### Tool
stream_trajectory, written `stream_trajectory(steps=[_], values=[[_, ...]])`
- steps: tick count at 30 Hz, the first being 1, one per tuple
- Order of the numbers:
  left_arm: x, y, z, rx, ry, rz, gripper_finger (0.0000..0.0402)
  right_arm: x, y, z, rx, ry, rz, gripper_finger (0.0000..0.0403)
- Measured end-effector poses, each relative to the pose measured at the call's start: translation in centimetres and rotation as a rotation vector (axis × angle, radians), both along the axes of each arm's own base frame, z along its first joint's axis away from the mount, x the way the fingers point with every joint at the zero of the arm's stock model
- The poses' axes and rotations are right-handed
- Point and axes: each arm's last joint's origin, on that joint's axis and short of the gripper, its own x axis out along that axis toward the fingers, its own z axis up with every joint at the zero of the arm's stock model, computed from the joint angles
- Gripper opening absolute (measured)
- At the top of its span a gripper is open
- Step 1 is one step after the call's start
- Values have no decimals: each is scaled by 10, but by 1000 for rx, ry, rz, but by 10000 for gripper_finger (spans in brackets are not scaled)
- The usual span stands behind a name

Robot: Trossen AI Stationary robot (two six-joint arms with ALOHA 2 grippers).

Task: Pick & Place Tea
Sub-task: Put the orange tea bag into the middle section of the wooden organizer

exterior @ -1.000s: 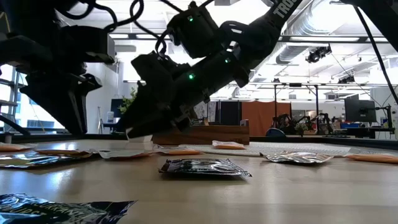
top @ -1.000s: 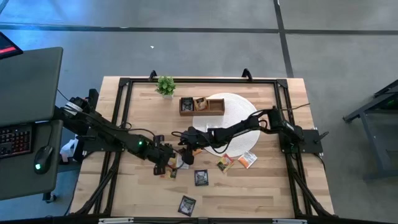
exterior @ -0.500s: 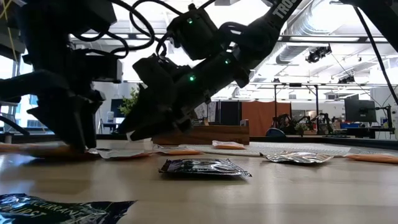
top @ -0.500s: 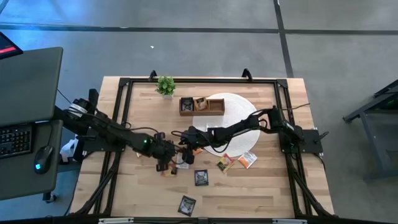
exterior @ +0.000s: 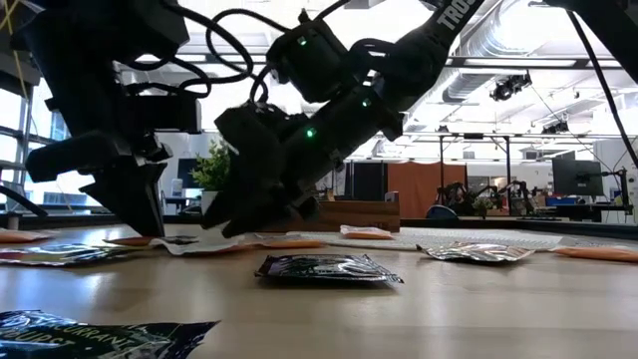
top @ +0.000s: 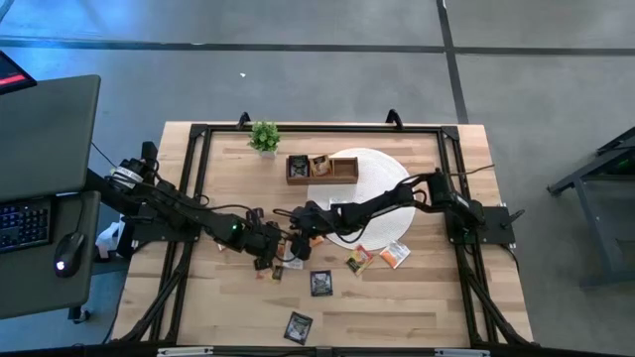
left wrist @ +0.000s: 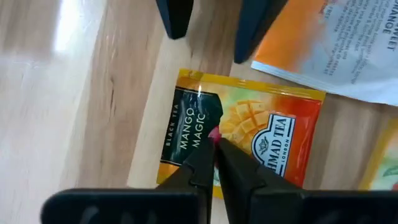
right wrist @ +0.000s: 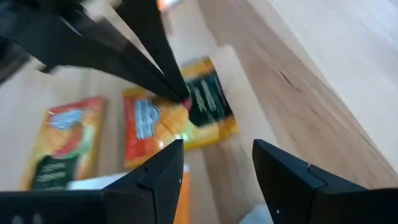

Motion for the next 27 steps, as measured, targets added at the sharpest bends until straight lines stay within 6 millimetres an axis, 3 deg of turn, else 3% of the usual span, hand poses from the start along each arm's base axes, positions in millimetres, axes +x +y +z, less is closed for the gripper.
stream_trajectory(steps=[11,22,27], values=[[6,-1,4,8,-39,5,6,1,-12,1,30,-11,-69,188],[18,-6,33,44,30,-9,118,1,-12,0,23,-8,-58,188],[9,-11,27,9,64,16,152,1,-10,0,41,-6,-15,188]])
